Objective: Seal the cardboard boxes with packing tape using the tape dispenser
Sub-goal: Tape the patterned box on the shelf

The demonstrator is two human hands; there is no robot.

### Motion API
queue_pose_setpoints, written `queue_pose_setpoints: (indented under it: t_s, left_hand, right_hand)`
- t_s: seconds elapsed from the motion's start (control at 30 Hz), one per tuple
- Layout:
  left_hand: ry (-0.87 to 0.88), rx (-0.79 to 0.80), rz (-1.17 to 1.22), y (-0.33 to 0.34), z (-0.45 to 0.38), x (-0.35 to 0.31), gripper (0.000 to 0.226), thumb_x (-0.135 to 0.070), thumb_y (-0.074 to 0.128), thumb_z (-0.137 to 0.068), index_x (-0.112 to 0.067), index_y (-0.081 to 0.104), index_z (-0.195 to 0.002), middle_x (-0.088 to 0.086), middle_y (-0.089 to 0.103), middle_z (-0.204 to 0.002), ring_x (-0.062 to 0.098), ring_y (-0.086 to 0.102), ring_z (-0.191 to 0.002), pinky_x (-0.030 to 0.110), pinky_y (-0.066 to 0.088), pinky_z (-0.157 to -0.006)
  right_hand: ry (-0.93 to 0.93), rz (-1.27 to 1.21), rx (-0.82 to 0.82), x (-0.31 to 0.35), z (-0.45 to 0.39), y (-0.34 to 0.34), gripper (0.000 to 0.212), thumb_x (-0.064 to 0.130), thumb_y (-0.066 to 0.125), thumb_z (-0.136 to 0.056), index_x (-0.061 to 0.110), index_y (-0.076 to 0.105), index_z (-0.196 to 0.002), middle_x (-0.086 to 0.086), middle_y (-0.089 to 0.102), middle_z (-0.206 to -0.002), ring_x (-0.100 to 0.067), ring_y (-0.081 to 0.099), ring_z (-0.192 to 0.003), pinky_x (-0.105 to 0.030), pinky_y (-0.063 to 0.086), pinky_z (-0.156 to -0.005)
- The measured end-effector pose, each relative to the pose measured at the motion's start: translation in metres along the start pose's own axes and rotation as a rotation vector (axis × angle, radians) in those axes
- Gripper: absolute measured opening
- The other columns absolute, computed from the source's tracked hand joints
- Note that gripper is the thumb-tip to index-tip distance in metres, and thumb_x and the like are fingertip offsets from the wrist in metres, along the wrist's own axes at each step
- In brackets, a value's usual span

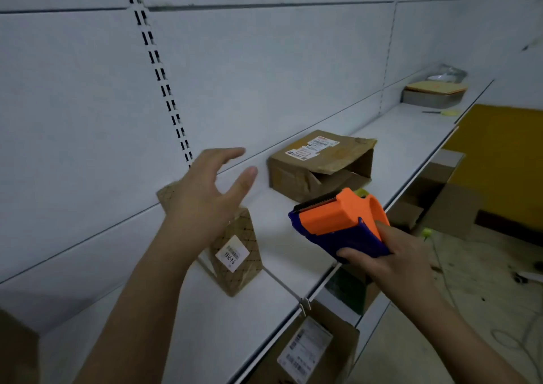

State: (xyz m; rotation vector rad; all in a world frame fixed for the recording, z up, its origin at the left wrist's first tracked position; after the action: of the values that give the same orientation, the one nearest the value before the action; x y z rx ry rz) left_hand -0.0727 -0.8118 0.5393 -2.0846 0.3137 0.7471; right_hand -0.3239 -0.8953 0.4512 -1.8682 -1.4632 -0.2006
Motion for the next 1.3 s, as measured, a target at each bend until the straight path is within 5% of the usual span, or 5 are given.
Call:
queue_pose_setpoints:
  t_s: [0.13, 0.4, 0.87, 1.1, 1.3]
  left_hand:
    - [0.233, 0.388, 0.258, 0.033, 0.021, -0.060, 0.042, -0.051, 0.059, -0.089, -0.044, 0.056, -0.130, -0.029, 0.062, -0.123, -0.005, 0.058, -0.116, 0.016, 0.051, -0.092]
    - [0.319, 0.164, 0.244, 0.023, 0.026, -0.065, 0.012, -0.022, 0.073, -0.088, -0.026, 0.079, -0.098, -0.021, 0.074, -0.098, -0.003, 0.065, -0.101, 0.016, 0.049, -0.088]
    - [0.373, -0.233, 0.112, 0.017, 0.050, -0.054, 0.009, -0.013, 0.056, -0.093, -0.020, 0.062, -0.093, -0.018, 0.060, -0.084, 0.003, 0.061, -0.086, 0.013, 0.047, -0.076]
    - [0.262, -0.270, 0.199, 0.010, 0.048, -0.040, 0.015, -0.014, 0.054, -0.093, -0.028, 0.058, -0.093, -0.021, 0.063, -0.085, -0.005, 0.063, -0.085, -0.002, 0.039, -0.081]
    - [0.230, -0.312, 0.241, -0.002, 0.047, -0.035, 0.019, -0.013, 0.055, -0.096, -0.031, 0.058, -0.091, -0.016, 0.064, -0.084, 0.003, 0.065, -0.086, 0.010, 0.049, -0.080]
  right_hand:
    - [-0.109, 0.004, -0.020, 0.011, -0.003, -0.002, 0.062, 0.070, 0.049, -0.085, 0.012, 0.070, -0.093, 0.020, 0.055, -0.077, 0.009, 0.054, -0.073, 0.001, 0.040, -0.064]
    - [-0.208, 0.089, -0.030, 0.021, -0.003, 0.002, 0.069, 0.076, 0.044, -0.085, 0.012, 0.069, -0.080, 0.009, 0.060, -0.065, -0.003, 0.051, -0.054, -0.009, 0.041, -0.062]
    - [-0.239, 0.213, 0.111, 0.031, 0.006, 0.017, 0.075, 0.081, 0.036, -0.085, 0.012, 0.068, -0.084, 0.003, 0.062, -0.063, -0.011, 0.057, -0.052, -0.031, 0.050, -0.046]
    - [-0.188, 0.188, 0.115, 0.036, 0.003, 0.012, 0.074, 0.080, 0.035, -0.085, 0.014, 0.068, -0.092, 0.004, 0.067, -0.068, -0.007, 0.060, -0.054, -0.023, 0.052, -0.045]
    - [-0.126, 0.171, 0.151, 0.033, 0.002, 0.011, 0.072, 0.080, 0.037, -0.083, 0.017, 0.069, -0.096, 0.007, 0.069, -0.070, -0.004, 0.061, -0.056, -0.018, 0.051, -0.046]
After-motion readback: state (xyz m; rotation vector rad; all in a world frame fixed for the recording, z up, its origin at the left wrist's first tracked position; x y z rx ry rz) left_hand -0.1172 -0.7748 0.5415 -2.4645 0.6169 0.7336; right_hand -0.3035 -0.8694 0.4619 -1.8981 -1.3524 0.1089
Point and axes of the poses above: each hand's wrist, its own z-axis away from the middle knuckle, its own y-axis out of the palm, x = y × z, the point moved 10 cm from there along -z, towards the middle knuckle
